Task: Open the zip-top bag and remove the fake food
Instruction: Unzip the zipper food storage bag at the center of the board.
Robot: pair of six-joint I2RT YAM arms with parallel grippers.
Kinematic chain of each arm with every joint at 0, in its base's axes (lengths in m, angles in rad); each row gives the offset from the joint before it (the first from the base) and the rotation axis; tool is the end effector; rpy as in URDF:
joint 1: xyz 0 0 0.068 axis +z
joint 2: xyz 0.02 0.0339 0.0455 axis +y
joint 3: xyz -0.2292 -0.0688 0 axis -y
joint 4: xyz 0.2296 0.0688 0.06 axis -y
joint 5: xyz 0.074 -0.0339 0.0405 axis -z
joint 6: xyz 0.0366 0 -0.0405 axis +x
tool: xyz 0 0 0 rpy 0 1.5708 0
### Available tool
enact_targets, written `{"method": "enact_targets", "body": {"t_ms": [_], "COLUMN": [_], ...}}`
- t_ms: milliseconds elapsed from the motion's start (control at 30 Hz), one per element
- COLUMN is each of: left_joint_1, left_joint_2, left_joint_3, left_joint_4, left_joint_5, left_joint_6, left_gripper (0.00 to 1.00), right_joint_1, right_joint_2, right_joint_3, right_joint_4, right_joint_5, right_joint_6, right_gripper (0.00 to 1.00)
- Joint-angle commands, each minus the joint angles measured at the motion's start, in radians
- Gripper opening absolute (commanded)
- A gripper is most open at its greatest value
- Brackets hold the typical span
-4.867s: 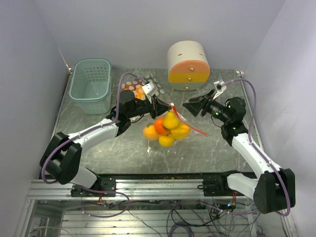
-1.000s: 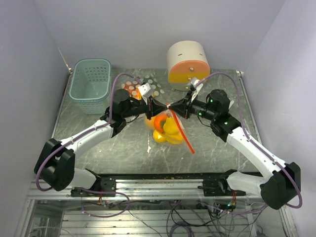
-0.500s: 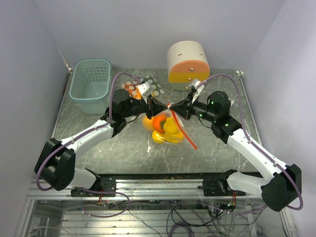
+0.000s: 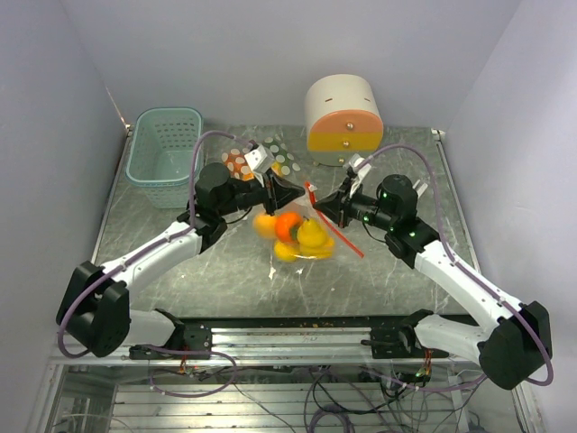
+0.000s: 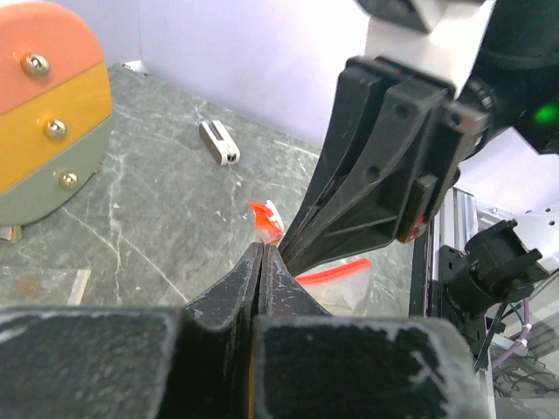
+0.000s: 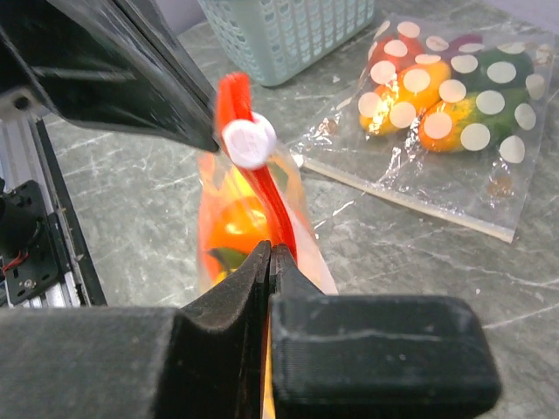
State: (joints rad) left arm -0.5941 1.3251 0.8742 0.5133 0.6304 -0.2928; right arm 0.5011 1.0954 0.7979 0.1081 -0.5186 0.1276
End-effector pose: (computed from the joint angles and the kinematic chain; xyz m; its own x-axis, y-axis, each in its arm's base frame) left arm 0.2369 -0.1860 0.2962 -0.2218 -0.1316 -0.9662 0.9146 0.3155 -0.2529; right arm 0.2159 0.1389 0.2874 -0.2712 -0.0225 -0.9623 -0.8163 0.5351 0.2175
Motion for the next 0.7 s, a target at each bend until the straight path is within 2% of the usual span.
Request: {"method": "enact_targets", "body": {"t_ms": [0,100,133,233,333,533,667], "left_joint_1": [0.009,0.010,0.010,0.010,0.010,0.010,0.010], "left_joint_2": [-0.061,-0.068,-0.065,-0.051,-0.038,-0.030,-0.041], "left_joint_3": [0.045,0.050,0.050,0.041,0.018,0.012,0.013], "left_joint_4": [0.066,0.045,0.040,0.048,0.093,0.108,0.088], "left_joint_5": [-0.016,-0.009,-0.005,0.019,0.063,0.116,0.131], "left_joint_6": [-0.012,0.001,0.006,0.010,0.001,0.016,0.036], "left_gripper": [0.07,0.07,0.07,0.07,0.07,0.07,0.07], "right_joint_1": [-0.004,-0.031,-0.033,-0.037,-0.050,-0.130,-0.151], "right_joint_2": [-0.012,-0.028,-0.037,-0.060,-0.061,-0.013,0.033], "right_joint_3": [-0.019,-0.022,-0.020,0.010,0.057,0.070,0.075], "right_joint_4": [-0.005,0.003,0.011,0.035,0.051,0.263,0.343], "right_joint_5": [0.019,0.007,-0.007,-0.043,-0.111,-0.374,-0.445], "right_joint_6": [-0.017,-0.007,-0.002,0.014,0.027,0.162,0.218], "right_gripper": [0.00,0.00,0.05,0.32,0.47,0.52,0.53]}}
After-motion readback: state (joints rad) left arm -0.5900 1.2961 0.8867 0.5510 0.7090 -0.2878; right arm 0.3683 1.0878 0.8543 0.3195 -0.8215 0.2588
